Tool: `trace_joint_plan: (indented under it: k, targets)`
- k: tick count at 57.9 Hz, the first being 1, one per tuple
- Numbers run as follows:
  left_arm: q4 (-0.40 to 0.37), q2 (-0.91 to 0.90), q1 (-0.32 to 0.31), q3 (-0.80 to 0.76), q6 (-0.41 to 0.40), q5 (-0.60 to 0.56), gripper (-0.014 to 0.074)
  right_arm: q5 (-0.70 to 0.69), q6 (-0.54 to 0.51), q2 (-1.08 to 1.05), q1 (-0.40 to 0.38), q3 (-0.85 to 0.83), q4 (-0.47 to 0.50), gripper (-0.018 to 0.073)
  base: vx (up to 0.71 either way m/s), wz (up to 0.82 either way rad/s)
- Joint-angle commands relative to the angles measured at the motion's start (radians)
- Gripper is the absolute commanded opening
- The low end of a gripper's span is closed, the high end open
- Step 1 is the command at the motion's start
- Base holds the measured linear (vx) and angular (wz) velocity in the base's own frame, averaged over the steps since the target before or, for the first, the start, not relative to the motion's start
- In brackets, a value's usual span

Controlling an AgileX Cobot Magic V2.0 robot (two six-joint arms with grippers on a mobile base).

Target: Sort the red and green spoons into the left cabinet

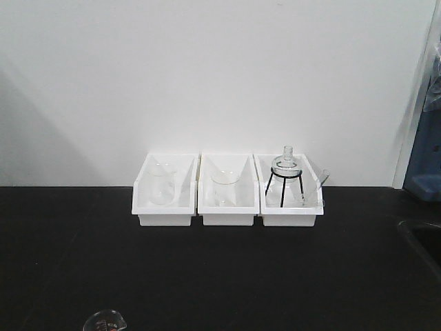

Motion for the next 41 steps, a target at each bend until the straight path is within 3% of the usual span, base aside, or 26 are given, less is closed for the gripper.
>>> trace_joint_plan:
  k: [1,8,16,26,41]
  targets:
    - [0.044,0.002,-0.003,-0.124,-0.026,0.007,0.0004,0.044,0.009,0.043,-0.007,-0.171,-0.018,0.0001,0.00,0.00]
    - [0.093,0.108,-0.003,-0.278,-0.016,0.161,0.0004,0.185,-0.045,0.180,-0.007,-0.373,-0.061,0.0001,0.00,0.00]
    - [0.091,0.317,-0.003,-0.443,0.013,0.240,0.0004,0.337,-0.103,0.388,-0.007,-0.573,-0.050,0.0001,0.00,0.00]
    - [0.091,0.562,-0.003,-0.604,0.021,0.230,0.0004,0.420,-0.111,0.601,-0.007,-0.719,-0.011,0.0001,0.00,0.00]
    - [0.091,0.730,-0.003,-0.660,0.044,0.184,0.0008,0.363,-0.109,0.748,-0.007,-0.739,0.063,0.0001,0.00,0.00]
